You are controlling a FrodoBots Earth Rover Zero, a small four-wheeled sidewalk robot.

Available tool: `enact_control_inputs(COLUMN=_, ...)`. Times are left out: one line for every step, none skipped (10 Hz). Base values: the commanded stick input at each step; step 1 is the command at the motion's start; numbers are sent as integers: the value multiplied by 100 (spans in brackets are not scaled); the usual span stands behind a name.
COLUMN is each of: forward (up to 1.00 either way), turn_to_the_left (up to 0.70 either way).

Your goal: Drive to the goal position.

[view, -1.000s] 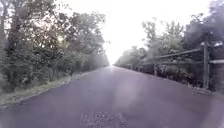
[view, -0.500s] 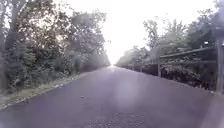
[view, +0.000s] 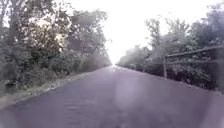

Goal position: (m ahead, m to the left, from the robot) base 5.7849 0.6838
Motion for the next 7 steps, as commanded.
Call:
enact_control_inputs(forward=100, turn_to_the_left=0)
enact_control_inputs(forward=100, turn_to_the_left=0)
enact_control_inputs(forward=100, turn_to_the_left=0)
enact_control_inputs(forward=100, turn_to_the_left=0)
enact_control_inputs(forward=100, turn_to_the_left=0)
enact_control_inputs(forward=100, turn_to_the_left=0)
enact_control_inputs(forward=100, turn_to_the_left=0)
